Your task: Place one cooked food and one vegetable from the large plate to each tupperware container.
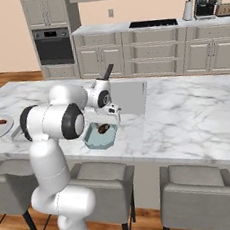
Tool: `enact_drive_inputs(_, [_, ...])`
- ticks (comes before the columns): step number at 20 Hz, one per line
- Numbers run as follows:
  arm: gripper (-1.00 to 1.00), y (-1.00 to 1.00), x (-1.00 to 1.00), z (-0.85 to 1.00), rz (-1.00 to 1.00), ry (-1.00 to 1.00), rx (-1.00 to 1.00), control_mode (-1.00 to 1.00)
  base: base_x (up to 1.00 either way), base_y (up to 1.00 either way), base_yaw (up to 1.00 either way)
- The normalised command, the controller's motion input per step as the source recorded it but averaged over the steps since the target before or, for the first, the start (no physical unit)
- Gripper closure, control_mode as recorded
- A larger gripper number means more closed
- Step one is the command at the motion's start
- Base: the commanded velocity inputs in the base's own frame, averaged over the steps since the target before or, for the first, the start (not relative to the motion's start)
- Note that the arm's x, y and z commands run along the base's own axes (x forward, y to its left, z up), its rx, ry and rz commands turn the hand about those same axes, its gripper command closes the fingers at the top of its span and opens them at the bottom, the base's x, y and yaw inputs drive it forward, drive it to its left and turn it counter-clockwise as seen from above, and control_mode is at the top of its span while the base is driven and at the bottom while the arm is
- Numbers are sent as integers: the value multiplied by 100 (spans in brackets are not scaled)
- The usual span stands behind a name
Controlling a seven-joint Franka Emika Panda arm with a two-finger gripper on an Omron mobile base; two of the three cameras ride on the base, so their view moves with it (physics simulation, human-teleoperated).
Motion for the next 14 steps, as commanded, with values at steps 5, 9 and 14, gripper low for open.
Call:
enact_drive_inputs(5, [100, -13, 3, -41, 0, 0, 0, -100, 0, 0, 0])
enact_drive_inputs(9, [100, -5, 4, -4, 1, -3, 0, -100, 0, 0, 0])
enact_drive_inputs(14, [100, 0, 0, 0, 0, 0, 0, -100, 0, 0, 0])
